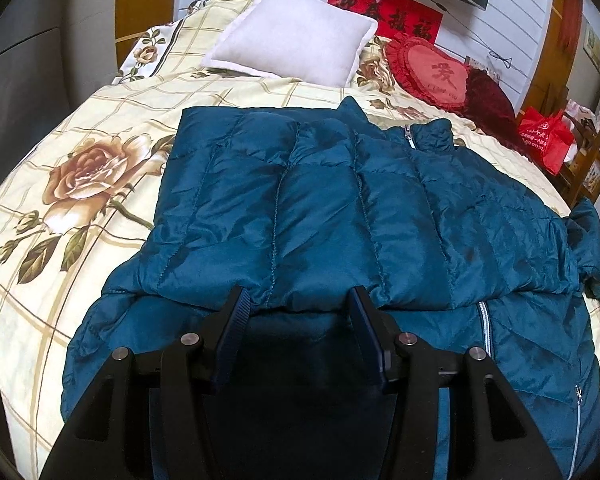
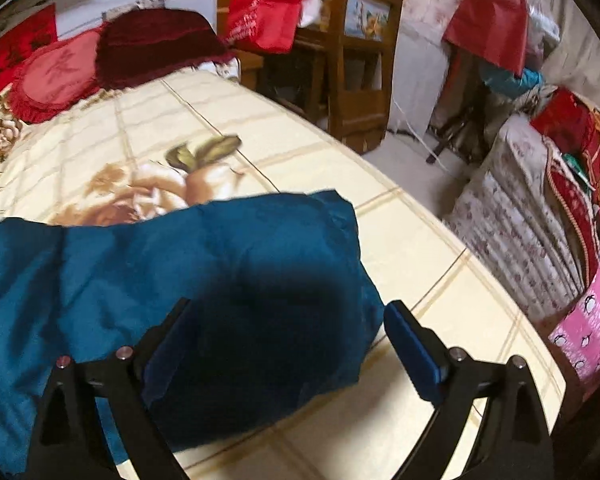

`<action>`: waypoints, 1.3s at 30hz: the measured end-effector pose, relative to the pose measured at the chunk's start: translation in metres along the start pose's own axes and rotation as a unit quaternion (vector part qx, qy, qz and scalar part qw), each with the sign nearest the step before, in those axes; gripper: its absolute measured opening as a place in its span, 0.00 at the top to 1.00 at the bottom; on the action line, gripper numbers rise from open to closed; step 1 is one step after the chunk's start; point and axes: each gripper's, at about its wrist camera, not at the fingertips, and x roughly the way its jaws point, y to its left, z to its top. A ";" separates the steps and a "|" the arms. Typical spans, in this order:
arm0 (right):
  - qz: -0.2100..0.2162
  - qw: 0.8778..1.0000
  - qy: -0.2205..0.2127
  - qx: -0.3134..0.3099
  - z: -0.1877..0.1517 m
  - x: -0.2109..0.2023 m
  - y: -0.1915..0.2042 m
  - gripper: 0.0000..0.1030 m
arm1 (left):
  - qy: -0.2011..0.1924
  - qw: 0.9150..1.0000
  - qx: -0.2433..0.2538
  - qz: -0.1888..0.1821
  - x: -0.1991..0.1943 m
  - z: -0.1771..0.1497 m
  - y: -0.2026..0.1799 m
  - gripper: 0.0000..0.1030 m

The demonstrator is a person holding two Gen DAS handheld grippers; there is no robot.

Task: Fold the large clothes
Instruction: 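Grasp the jacket's sleeve with the right gripper and lift it up, then lay the held sleeve across the jacket front and open the right gripper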

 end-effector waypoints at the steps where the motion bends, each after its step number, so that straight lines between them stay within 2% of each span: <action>1: 0.006 1.000 0.005 0.002 0.000 0.006 -0.001 0.07 | 0.001 1.000 0.000 0.000 0.000 0.000 0.000 0.19; 4: 0.025 1.000 0.006 0.009 -0.004 0.016 -0.004 0.07 | 0.002 1.000 0.003 0.003 0.001 0.000 0.000 0.19; 6: 0.040 0.999 -0.003 0.015 -0.010 0.017 -0.005 0.14 | 0.004 1.000 0.006 0.004 0.002 -0.001 -0.001 0.19; 7: 0.047 0.999 -0.007 0.017 -0.010 0.016 -0.006 0.28 | 0.005 1.000 0.006 0.004 0.003 -0.001 -0.001 0.19; 8: 0.049 0.999 -0.011 0.016 -0.010 0.015 -0.005 0.36 | 0.005 1.000 0.006 0.004 0.002 -0.001 -0.001 0.19; 10: 0.057 0.998 -0.009 0.007 -0.008 0.008 0.000 0.80 | 0.005 1.000 0.003 0.002 0.002 -0.001 0.000 0.19; 11: 0.061 0.998 -0.013 0.004 -0.006 0.000 0.002 0.86 | 0.005 1.000 0.000 0.000 0.001 0.000 0.001 0.19; 12: 0.063 0.998 -0.019 0.005 -0.003 -0.007 0.003 0.89 | 0.005 1.000 -0.003 -0.002 0.000 0.000 0.001 0.19; 17: 0.103 0.991 -0.082 0.005 0.013 -0.070 0.012 0.90 | 0.004 0.999 -0.031 -0.015 -0.006 0.004 0.010 0.19; 21: 0.146 0.981 -0.126 -0.030 0.022 -0.134 0.038 0.90 | -0.005 0.999 -0.040 -0.012 -0.014 0.008 0.014 0.19; 27: 0.192 0.959 -0.171 -0.120 0.023 -0.220 0.112 0.90 | -0.006 0.999 -0.049 -0.007 -0.019 0.011 0.020 0.19; 30: 0.220 0.944 -0.184 -0.164 0.015 -0.255 0.158 0.90 | -0.006 0.999 -0.051 -0.007 -0.022 0.012 0.022 0.19; 34: 0.272 0.917 -0.185 -0.227 -0.009 -0.293 0.224 0.90 | -0.014 0.998 -0.056 -0.002 -0.027 0.016 0.026 0.19; 39: 0.354 0.878 -0.144 -0.288 -0.051 -0.312 0.316 0.90 | -0.014 0.996 -0.084 -0.004 -0.031 0.020 0.040 0.19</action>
